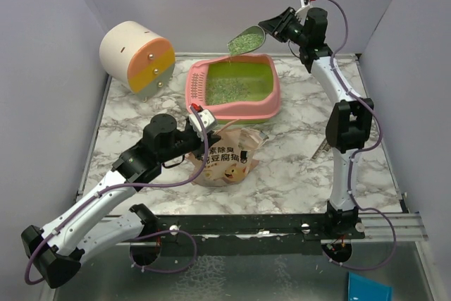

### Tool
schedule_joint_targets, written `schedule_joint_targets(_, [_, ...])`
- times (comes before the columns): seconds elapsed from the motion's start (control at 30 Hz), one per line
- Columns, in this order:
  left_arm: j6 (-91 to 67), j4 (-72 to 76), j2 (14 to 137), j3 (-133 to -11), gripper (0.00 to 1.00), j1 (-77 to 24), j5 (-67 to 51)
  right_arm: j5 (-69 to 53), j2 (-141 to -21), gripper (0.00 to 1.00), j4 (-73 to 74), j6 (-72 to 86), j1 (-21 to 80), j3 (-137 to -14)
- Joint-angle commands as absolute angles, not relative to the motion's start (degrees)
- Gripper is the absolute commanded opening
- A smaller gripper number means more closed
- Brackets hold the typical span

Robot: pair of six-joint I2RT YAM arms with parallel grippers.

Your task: Fill the litter box with clean litter

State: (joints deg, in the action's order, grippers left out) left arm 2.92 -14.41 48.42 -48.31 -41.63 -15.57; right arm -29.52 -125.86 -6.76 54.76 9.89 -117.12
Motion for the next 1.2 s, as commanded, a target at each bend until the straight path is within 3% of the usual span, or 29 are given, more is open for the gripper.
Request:
schedule_joint_targets(0.0, [2.8,-12.6,48.4,-50.4,0.0,-41.5,-14.6,-30.0,-127.0,0.01,2.3,44.1,10.3,-125.4])
schedule_joint_targets(0.57, [2.3,-12.0,50.4,-51.0,0.0,-41.5,-15.8,-17.9,-119.8,0.01,12.7,24.7,12.8,-129.2])
schedule_joint_targets(1.17, [2.7,-12.9,50.7,-51.2,0.0,-41.5,-15.7,-6.7,-109.7,0.01,14.6,7.1,13.8,-122.3])
